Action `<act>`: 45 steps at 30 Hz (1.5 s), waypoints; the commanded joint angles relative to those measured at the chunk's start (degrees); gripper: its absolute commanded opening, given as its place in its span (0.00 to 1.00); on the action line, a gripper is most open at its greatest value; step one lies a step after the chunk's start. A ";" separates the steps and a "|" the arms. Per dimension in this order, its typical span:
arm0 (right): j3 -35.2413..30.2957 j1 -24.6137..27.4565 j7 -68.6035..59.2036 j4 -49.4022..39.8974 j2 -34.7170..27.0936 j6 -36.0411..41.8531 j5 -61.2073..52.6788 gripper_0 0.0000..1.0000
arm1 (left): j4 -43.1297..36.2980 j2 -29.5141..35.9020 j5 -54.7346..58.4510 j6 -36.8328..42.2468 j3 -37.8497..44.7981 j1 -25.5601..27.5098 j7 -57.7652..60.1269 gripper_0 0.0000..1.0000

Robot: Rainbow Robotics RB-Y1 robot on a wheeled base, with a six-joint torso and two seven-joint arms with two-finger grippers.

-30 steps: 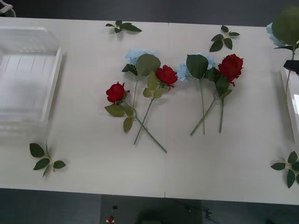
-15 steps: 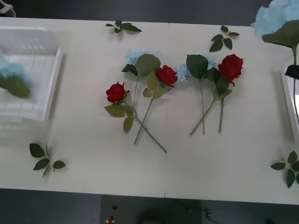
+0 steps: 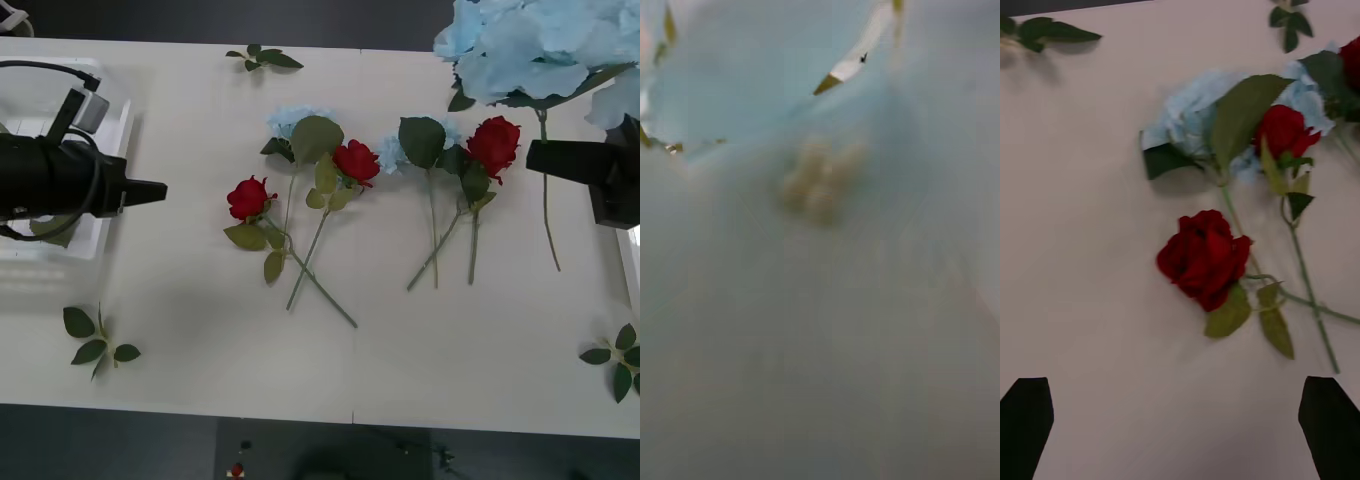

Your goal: Put the red flowers into the right box and the blue flowers into the left box

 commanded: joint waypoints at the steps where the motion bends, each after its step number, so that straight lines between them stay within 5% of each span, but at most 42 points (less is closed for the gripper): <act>1: 4.86 -5.28 0.76 1.93 0.18 -1.11 -0.51 0.00 | 5.11 -5.97 9.99 2.91 0.73 -2.05 -18.44 1.00; 8: 14.52 -12.14 0.85 5.62 0.97 -4.28 -0.43 0.00 | 16.45 -14.67 26.87 14.86 0.82 -3.20 -36.80 1.00; 15: 20.59 -16.36 0.67 6.41 3.08 -7.71 1.59 0.00 | 19.26 -24.34 31.35 23.74 1.61 -3.20 -40.81 1.00; 29: 26.65 -21.28 -0.91 8.35 6.51 -11.93 3.09 0.00 | 19.35 -39.10 31.70 20.40 -0.85 -3.20 -40.81 1.00; 45: 26.65 -21.54 -1.88 8.61 6.68 -11.93 3.09 0.00 | 19.35 -45.25 28.71 16.27 -4.19 -4.69 -40.81 1.00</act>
